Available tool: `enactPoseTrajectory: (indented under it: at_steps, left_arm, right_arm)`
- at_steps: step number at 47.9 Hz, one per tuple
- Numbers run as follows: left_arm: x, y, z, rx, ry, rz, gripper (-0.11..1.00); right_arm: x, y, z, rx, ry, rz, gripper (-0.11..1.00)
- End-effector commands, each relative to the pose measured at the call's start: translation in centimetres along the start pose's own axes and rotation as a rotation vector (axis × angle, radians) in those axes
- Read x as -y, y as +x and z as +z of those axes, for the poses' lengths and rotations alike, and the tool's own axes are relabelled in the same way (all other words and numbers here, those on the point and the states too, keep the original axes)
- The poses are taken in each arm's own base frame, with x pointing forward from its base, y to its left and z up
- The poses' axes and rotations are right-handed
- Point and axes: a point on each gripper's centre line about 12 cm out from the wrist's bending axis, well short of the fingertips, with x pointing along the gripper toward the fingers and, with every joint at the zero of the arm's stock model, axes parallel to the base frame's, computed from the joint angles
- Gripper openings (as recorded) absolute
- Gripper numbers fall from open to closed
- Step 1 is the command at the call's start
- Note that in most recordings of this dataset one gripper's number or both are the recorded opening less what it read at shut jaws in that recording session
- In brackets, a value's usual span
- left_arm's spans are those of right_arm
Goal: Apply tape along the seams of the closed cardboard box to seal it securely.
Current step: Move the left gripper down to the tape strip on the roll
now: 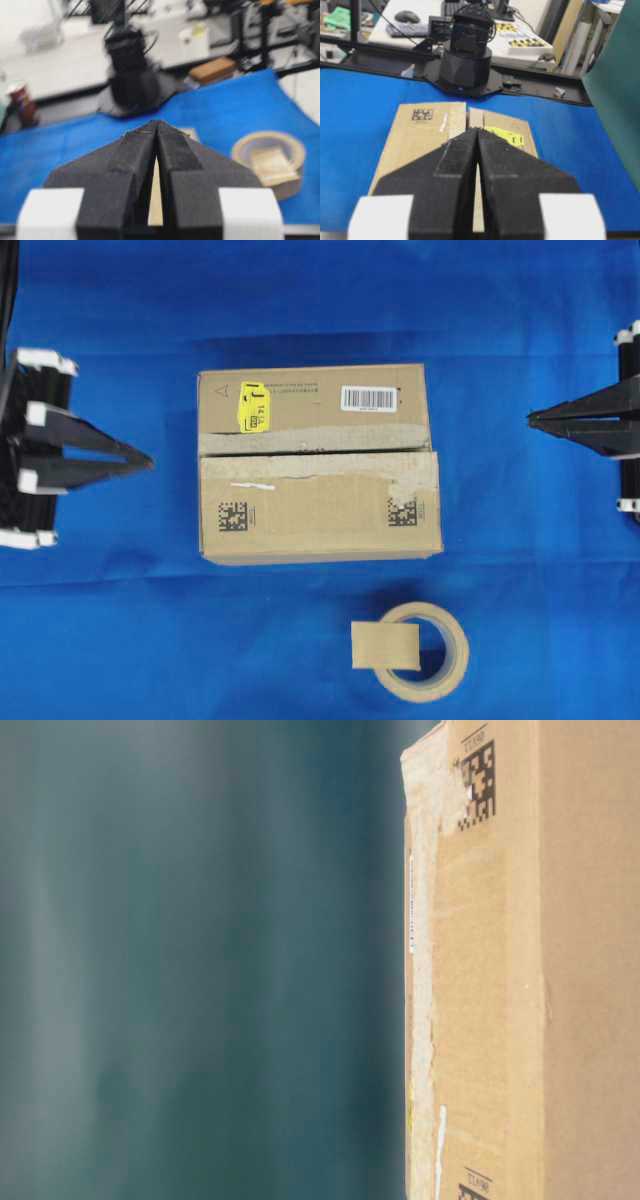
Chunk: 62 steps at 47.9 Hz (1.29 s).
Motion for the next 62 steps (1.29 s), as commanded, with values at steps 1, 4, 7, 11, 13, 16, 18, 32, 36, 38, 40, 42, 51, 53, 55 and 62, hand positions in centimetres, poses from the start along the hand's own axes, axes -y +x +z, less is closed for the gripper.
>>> enactPoseTrajectory:
  at_steps: [1, 4, 7, 11, 13, 16, 18, 32, 36, 38, 40, 42, 51, 53, 55, 62]
  left_arm:
    - [0.4, 1.5, 1.0, 0.034, 0.041, -0.018, 0.00]
    - [1.3, 2.5, 0.9, 0.019, 0.122, -0.056, 0.01]
    - [2.2, 3.4, 0.7, 0.012, 0.210, -0.089, 0.04]
    - [3.5, 4.6, 0.4, 0.003, 0.331, -0.134, 0.21]
    - [4.3, 5.3, -0.1, -0.006, 0.407, -0.164, 0.32]
    - [5.1, 6.3, -0.4, -0.012, 0.496, -0.193, 0.51]
    - [5.6, 6.9, -0.8, -0.020, 0.560, -0.213, 0.63]
    - [9.8, 12.2, -5.3, -0.113, 0.854, -0.380, 0.68]
    - [10.9, 14.2, -7.2, -0.156, 0.890, -0.423, 0.67]
    - [11.3, 15.0, -8.1, -0.171, 0.912, -0.442, 0.67]
    - [11.8, 15.8, -8.8, -0.184, 0.932, -0.461, 0.67]
    - [12.2, 16.3, -9.7, -0.197, 0.952, -0.480, 0.67]
    - [13.6, 17.8, -12.9, -0.237, 1.048, -0.557, 0.67]
    - [13.8, 18.0, -13.4, -0.242, 1.057, -0.565, 0.67]
    - [13.9, 18.2, -13.6, -0.242, 1.066, -0.569, 0.67]
    - [14.2, 19.1, -14.3, -0.243, 1.081, -0.572, 0.66]
  right_arm:
    - [0.0, 0.3, 1.1, 0.025, 0.005, -0.001, 0.02]
    - [0.0, 0.4, 1.1, 0.025, 0.005, -0.001, 0.02]
    - [0.0, 0.4, 1.0, 0.023, 0.003, -0.001, 0.02]
    - [0.0, 0.5, 1.0, 0.021, 0.003, -0.001, 0.02]
    - [0.0, 0.5, 1.0, 0.021, 0.001, 0.000, 0.02]
    - [0.0, 0.5, 1.0, 0.020, 0.003, -0.001, 0.02]
    - [0.0, 0.5, 1.0, 0.017, 0.003, -0.001, 0.02]
    - [0.0, 0.6, 0.9, 0.011, -0.006, 0.000, 0.02]
    - [0.0, 0.6, 0.8, 0.003, -0.008, 0.000, 0.02]
    - [0.0, 0.6, 0.7, -0.006, -0.009, 0.000, 0.02]
    - [0.0, 0.6, 0.6, -0.014, -0.009, 0.000, 0.02]
    - [0.0, 0.6, 0.4, -0.023, -0.009, 0.000, 0.02]
    - [0.0, 0.6, 0.2, -0.043, -0.008, 0.000, 0.02]
    - [0.0, 0.6, 0.2, -0.043, -0.008, 0.000, 0.02]
    - [0.0, 0.6, 0.2, -0.041, -0.008, 0.000, 0.02]
    - [0.0, 0.6, 0.2, -0.040, -0.008, 0.000, 0.02]
